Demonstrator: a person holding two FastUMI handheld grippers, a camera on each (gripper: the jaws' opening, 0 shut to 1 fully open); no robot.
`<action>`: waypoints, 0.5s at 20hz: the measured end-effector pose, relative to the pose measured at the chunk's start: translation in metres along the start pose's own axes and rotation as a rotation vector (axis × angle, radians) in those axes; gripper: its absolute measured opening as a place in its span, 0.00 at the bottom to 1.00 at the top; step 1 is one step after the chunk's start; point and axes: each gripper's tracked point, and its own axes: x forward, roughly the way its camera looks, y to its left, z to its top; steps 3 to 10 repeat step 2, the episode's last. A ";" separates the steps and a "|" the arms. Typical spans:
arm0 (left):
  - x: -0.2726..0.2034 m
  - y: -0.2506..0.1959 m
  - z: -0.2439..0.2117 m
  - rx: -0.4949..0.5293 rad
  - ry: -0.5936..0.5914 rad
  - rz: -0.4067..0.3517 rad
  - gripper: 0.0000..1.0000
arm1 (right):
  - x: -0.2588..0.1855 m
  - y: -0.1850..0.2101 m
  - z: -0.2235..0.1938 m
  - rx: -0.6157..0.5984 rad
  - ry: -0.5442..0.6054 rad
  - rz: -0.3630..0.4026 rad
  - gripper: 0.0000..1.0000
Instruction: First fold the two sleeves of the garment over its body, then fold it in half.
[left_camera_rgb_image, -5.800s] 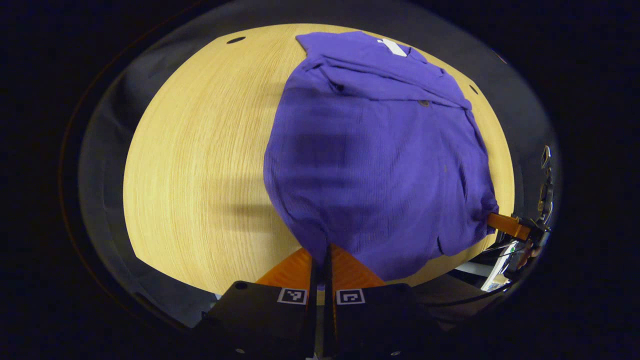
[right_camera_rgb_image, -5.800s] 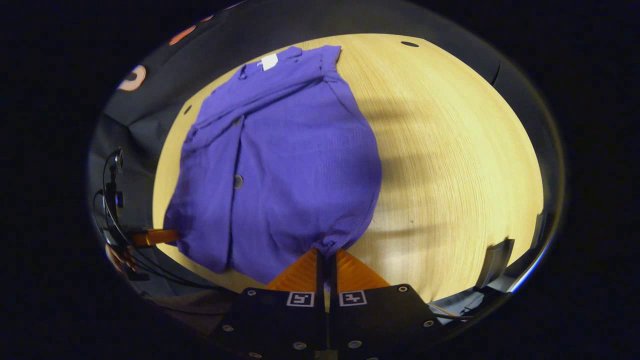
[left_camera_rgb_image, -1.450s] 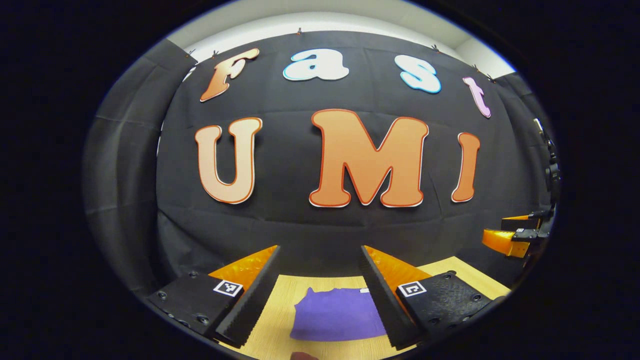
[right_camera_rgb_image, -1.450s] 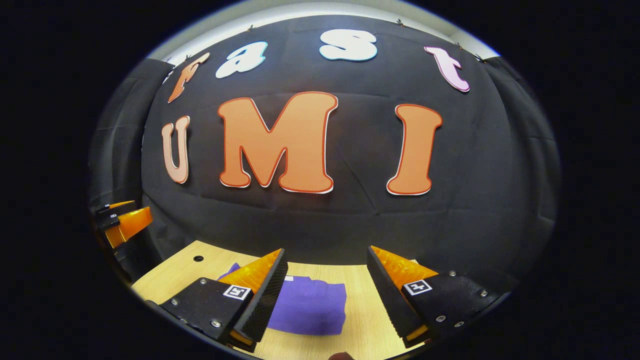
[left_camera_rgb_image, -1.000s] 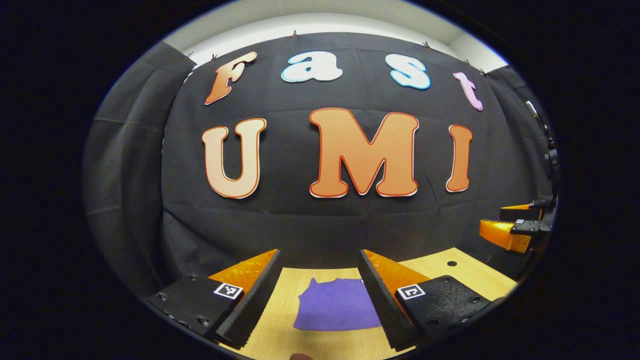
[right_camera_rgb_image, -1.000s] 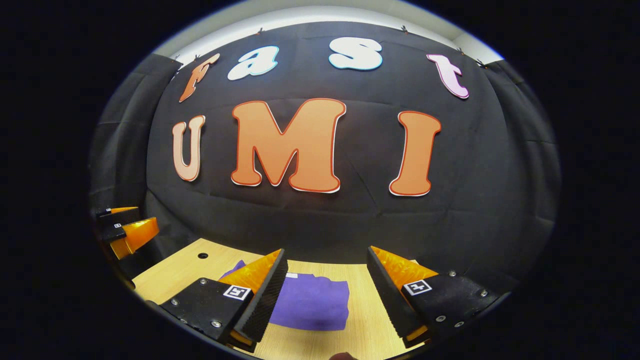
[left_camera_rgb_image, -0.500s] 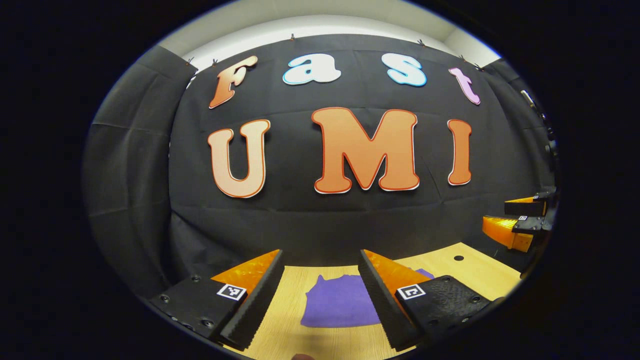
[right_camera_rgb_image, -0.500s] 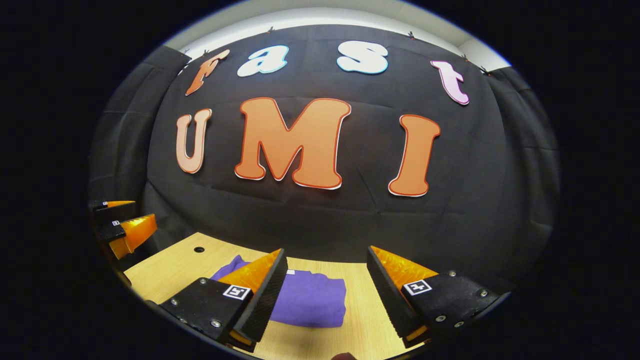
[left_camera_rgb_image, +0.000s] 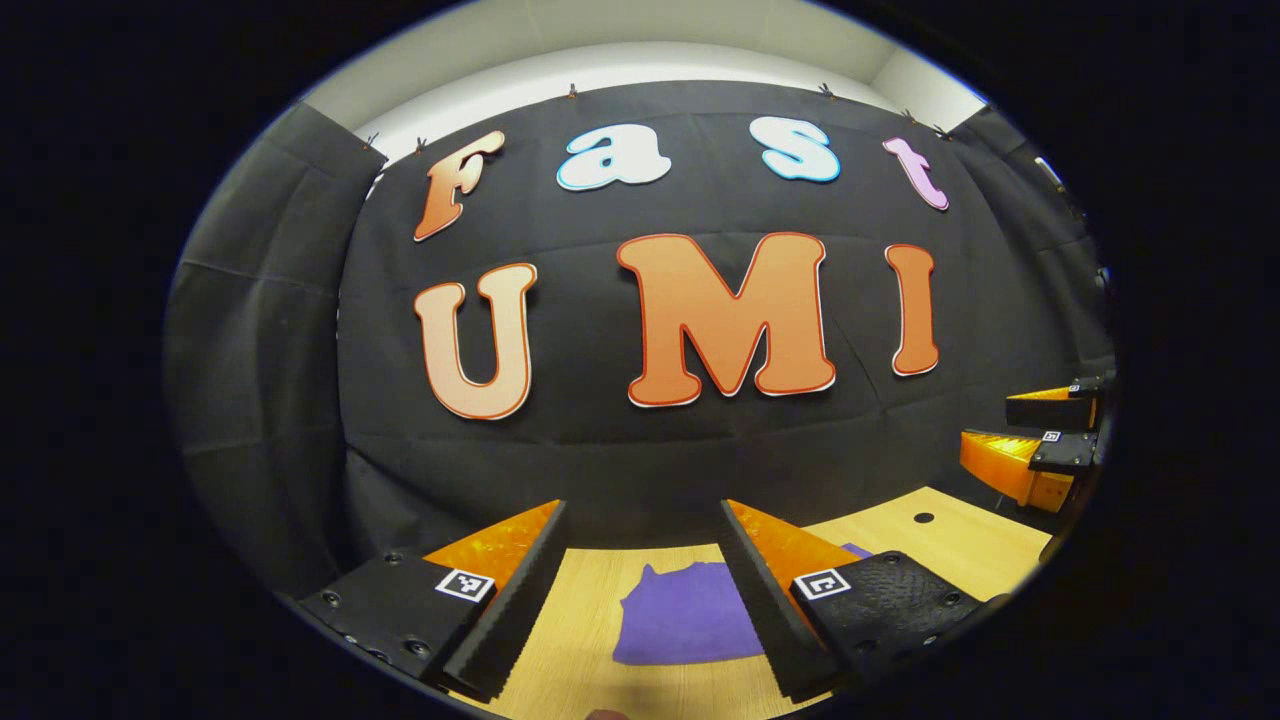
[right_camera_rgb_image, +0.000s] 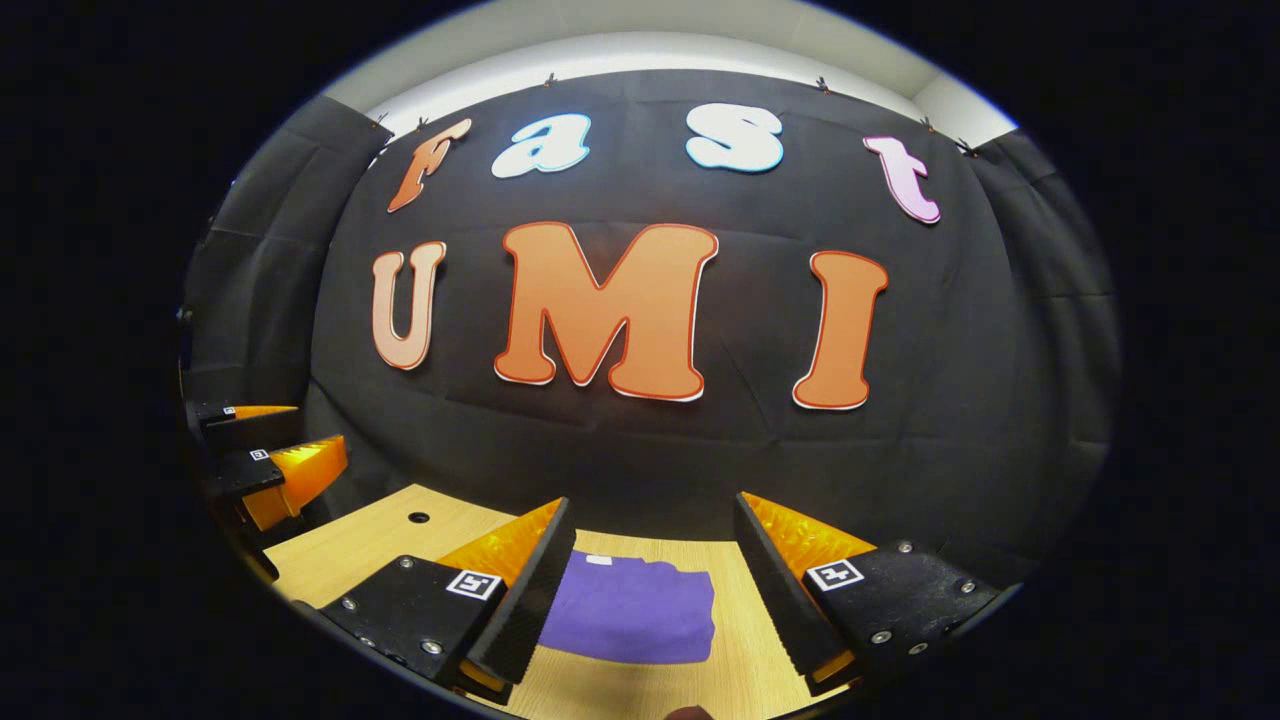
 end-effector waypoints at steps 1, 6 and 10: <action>-0.001 0.001 0.002 -0.002 -0.007 0.003 0.93 | -0.001 0.001 -0.003 -0.011 0.002 0.002 0.95; -0.002 0.001 0.002 -0.004 -0.013 0.004 0.92 | -0.002 0.006 -0.002 -0.015 0.002 0.012 0.95; -0.002 0.001 0.002 -0.004 -0.013 0.004 0.92 | -0.002 0.006 -0.002 -0.015 0.002 0.012 0.95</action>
